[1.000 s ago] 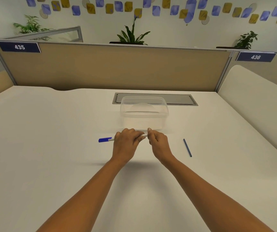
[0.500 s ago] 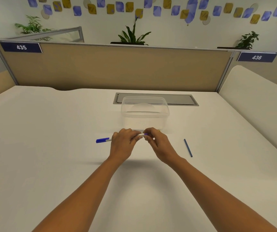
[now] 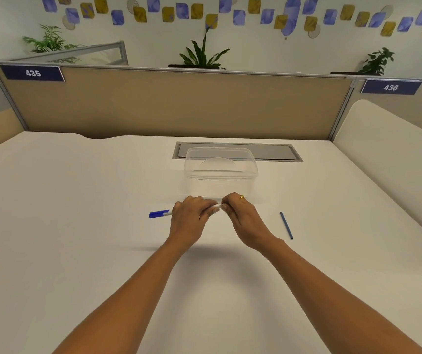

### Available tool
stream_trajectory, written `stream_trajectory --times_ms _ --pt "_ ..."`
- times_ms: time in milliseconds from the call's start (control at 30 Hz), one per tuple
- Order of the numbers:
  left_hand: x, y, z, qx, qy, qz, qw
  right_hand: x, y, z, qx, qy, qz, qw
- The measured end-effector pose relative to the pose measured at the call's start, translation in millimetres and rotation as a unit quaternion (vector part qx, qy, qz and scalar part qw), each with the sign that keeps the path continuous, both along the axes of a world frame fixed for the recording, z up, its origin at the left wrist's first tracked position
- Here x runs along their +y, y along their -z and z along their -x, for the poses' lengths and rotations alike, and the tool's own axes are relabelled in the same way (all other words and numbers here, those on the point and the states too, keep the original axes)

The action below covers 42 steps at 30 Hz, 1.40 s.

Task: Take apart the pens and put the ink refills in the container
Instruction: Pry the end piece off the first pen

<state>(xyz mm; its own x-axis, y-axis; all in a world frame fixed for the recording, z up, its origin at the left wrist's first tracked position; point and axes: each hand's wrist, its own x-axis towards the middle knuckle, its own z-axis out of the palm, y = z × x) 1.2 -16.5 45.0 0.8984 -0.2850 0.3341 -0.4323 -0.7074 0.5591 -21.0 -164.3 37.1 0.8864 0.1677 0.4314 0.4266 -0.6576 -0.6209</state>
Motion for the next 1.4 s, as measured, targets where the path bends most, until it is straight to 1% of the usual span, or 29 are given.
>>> stream_trajectory --times_ms 333,533,767,967,1233,1400 --pt "0 -1 -2 -0.011 0.003 0.009 1.0 7 2 -4 -0.014 0.036 -0.054 0.998" --pt "-1 -1 -1 -0.007 0.005 0.01 1.0 7 2 -6 0.028 0.053 -0.088 0.994" --pt "-4 -2 0 0.003 0.014 0.009 1.0 9 -2 -4 0.085 0.06 -0.182 0.978" --pt "1 -2 -7 0.007 -0.005 -0.009 1.0 3 0 -1 0.065 0.042 -0.132 0.988" --pt "4 0 -6 0.016 -0.003 -0.012 1.0 -2 -2 0 0.014 0.013 -0.028 0.999" --pt "2 -2 -5 0.009 -0.001 -0.022 1.0 -1 -1 0 0.015 0.007 -0.008 1.0"
